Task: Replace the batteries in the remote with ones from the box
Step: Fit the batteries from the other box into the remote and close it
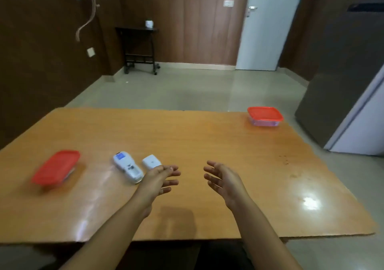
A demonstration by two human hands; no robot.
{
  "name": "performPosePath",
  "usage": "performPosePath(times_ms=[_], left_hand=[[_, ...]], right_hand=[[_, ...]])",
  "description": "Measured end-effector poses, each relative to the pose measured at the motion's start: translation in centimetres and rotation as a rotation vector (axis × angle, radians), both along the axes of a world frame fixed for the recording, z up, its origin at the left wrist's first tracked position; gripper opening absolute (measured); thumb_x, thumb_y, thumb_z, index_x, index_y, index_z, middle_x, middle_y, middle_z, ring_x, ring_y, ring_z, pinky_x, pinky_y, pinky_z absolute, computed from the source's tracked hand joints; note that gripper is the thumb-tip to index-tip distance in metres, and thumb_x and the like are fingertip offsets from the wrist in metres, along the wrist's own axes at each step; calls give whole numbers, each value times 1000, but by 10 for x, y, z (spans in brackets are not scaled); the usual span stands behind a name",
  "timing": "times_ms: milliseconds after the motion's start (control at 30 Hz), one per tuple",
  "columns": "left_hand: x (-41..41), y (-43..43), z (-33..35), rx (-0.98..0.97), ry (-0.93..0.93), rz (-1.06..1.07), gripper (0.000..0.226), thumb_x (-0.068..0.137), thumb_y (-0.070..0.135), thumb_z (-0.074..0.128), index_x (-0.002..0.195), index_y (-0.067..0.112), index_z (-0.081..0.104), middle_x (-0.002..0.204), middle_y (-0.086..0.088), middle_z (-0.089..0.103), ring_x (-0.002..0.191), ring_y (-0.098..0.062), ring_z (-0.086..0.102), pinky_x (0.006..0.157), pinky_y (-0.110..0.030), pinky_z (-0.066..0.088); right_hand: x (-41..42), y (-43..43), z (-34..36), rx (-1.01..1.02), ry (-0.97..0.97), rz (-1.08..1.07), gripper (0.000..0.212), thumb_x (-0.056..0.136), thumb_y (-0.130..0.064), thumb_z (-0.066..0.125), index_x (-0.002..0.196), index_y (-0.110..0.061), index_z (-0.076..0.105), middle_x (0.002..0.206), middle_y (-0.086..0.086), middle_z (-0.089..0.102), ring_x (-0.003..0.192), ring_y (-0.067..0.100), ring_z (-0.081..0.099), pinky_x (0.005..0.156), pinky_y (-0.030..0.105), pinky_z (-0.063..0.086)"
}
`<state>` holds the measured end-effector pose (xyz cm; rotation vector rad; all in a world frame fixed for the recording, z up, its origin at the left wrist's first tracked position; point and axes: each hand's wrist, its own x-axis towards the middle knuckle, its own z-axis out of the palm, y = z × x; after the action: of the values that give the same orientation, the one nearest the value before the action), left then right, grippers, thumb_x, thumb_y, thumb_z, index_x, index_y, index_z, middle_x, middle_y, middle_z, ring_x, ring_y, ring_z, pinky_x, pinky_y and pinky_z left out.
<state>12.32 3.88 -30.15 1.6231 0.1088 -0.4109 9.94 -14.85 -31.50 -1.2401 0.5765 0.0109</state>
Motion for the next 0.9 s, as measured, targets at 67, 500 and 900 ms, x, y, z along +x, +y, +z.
performPosePath(times_ms=[67,500,900], left_hand=[[-17,28,-2,-22,-4,90,20,98,19,46,101,19,65,100,1,71,86,-17,67,79,-30,48],[-39,154,-17,-116,-5,530,22,98,19,45,105,20,66,100,2,72,92,-18,67,83,-31,48],[68,260,-66,651,-218,647,92,76,25,77,148,20,21,152,-9,26,131,-29,39,96,-40,43]], right_hand=[[1,32,1,2,6,76,27,98,-20,41,105,-15,67,100,4,71,87,19,67,72,27,52],[17,188,-25,-269,-67,379,24,95,-16,43,106,-16,64,98,1,70,86,16,63,75,27,47],[74,259,-77,-1453,-230,1075,64,94,-36,39,150,-20,14,162,3,7,148,24,8,116,40,19]])
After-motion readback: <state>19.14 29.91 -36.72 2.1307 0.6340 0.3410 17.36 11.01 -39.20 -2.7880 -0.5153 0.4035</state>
